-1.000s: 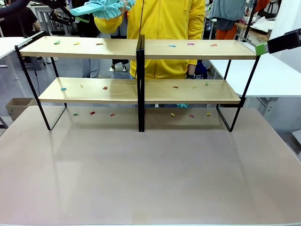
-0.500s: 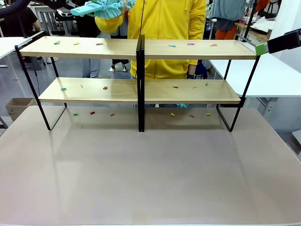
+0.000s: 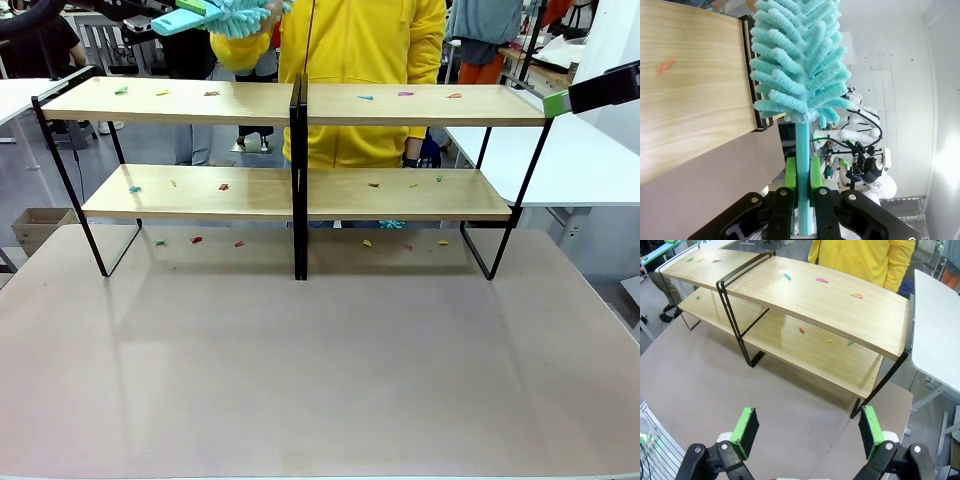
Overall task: Clean the shelves.
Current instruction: Pick up the Duster when the human hands it over.
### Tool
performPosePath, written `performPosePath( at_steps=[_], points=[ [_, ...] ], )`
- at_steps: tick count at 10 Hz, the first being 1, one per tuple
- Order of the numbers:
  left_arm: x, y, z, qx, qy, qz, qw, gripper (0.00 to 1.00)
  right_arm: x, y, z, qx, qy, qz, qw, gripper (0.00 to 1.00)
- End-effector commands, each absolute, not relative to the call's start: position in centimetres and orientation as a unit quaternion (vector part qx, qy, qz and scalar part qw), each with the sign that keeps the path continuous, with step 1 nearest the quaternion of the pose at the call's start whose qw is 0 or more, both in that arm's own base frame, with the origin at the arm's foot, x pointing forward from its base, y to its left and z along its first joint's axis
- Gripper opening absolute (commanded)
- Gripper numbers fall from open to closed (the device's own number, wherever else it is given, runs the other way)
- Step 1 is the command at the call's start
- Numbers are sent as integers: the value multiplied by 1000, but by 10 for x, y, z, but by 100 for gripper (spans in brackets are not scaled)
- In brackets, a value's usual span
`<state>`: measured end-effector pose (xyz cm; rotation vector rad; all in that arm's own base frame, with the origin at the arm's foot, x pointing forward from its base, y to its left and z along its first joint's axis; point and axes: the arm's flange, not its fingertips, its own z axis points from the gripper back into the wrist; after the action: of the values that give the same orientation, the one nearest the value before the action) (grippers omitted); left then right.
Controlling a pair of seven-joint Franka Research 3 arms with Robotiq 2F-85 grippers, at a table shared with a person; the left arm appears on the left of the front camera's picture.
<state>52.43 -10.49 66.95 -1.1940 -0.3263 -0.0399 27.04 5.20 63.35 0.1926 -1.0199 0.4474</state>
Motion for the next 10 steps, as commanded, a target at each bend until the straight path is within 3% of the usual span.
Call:
performPosePath(
  at_steps=[1, 3, 5, 7, 10],
  points=[
    [519, -96, 671, -566, -154, -42, 809, 0, 270, 51, 633, 92, -482, 211, 845, 100],
    [501, -33, 696, -542, -181, -106, 813, 0, 270, 51, 633, 92, -482, 211, 845, 100],
    [445, 81, 723, -497, -230, -195, 814, 0, 270, 51, 633, 92, -482, 211, 845, 100],
    [380, 182, 737, -515, -259, -246, 779, 0, 270, 51, 633, 92, -482, 211, 845, 100],
    [288, 304, 714, -498, -306, -190, 789, 0, 270, 51, 633, 92, -482, 211, 845, 100]
  ],
)
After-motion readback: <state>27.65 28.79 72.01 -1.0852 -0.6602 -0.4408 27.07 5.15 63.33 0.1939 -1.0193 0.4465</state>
